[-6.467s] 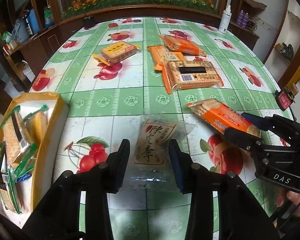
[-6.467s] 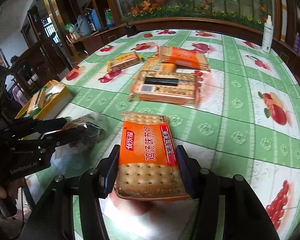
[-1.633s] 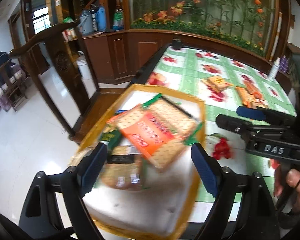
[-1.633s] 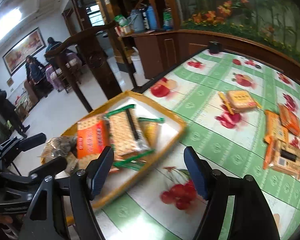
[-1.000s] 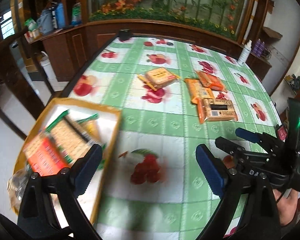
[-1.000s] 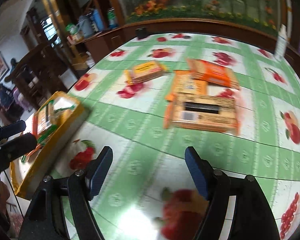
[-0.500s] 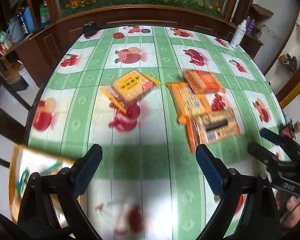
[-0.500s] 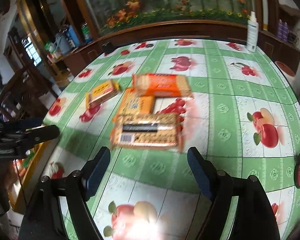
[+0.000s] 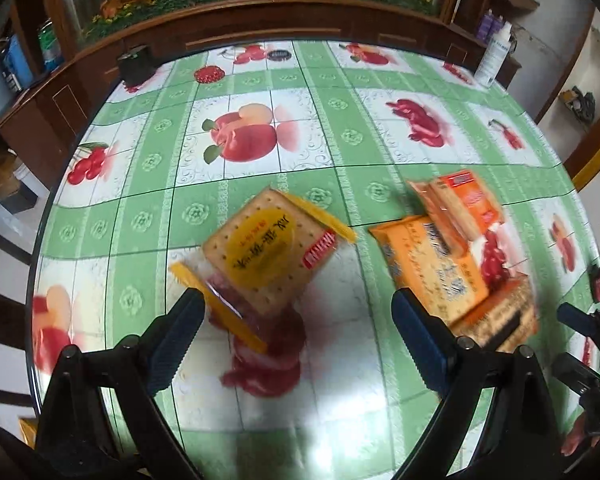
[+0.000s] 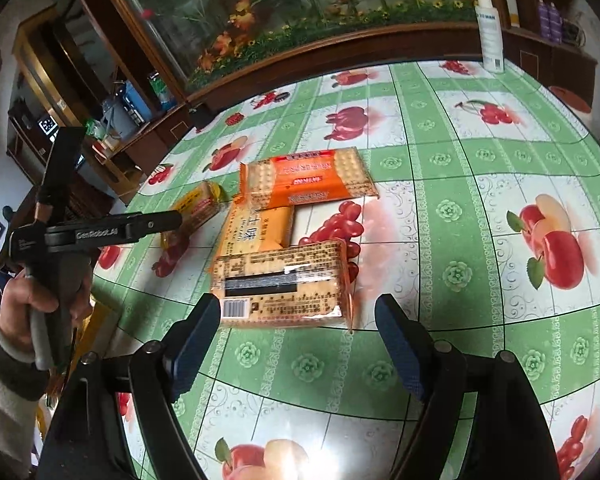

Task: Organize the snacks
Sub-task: 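Move both grippers back over the remaining packs on the table, then grasp the yellow square biscuit pack with the left gripper while the right grasps a brown cracker pack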

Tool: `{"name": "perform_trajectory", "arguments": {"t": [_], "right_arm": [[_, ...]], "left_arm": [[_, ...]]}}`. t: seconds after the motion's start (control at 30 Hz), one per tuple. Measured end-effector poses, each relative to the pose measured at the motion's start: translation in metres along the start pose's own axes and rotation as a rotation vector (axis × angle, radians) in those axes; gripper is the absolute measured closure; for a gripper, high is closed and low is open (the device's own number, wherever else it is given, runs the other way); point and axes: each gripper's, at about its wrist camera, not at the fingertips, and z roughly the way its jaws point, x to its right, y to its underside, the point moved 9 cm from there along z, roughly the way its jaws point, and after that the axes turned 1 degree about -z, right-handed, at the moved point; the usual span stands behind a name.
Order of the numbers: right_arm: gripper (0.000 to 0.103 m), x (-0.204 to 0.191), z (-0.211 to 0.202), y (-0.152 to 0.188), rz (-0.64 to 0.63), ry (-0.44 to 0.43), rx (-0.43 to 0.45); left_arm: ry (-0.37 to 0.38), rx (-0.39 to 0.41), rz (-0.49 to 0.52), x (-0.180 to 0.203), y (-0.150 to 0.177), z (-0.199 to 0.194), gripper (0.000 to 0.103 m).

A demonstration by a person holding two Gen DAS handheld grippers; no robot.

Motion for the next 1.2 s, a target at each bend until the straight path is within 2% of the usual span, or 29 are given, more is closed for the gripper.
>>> {"name": "perform_trajectory", "arguments": {"t": [0.13,0.27,0.37,0.5,0.67,0.83,1.0,1.1,1.2], "right_arm": [[0.023,0.001,0.004,-0.003,-0.003,0.001,0.002],[0.023,0.006,0.011,-0.007,0.033,-0.035,0.020],[0.023,0.010,0.019,-0.006,0.039,-0.054,0.006],[0.023,0.018,0.025,-0.004,0.023,-0.010,-0.015],[0.023,0.025,0.023,-0.005,0.057,-0.025,-0.007],[0.023,0.022,0.024,-0.003,0.054,-0.027,-0.018],[0.023,0.024,0.024,-0.004,0.056,-0.021,-0.017],[0.023,0.025,0.026,-0.004,0.060,-0.021,-0.023],[0.023,0.022,0.026,-0.003,0.046,-0.023,-0.025]], "left_arm": [[0.021,0.001,0.021,-0.003,-0.010,0.009,0.008],[0.040,-0.027,0.028,-0.005,-0.013,0.023,0.008],[0.001,-0.044,0.068,-0.007,-0.017,0.036,0.008],[-0.037,-0.033,0.126,-0.006,-0.021,0.042,0.007],[-0.101,-0.020,0.211,0.000,-0.016,0.048,0.007],[-0.128,0.007,0.246,0.001,-0.025,0.046,0.007],[-0.134,0.012,0.325,0.008,-0.027,0.051,0.007],[-0.103,-0.010,0.300,0.006,-0.031,0.055,0.006],[-0.037,-0.024,0.200,0.000,-0.029,0.060,0.006]]}}
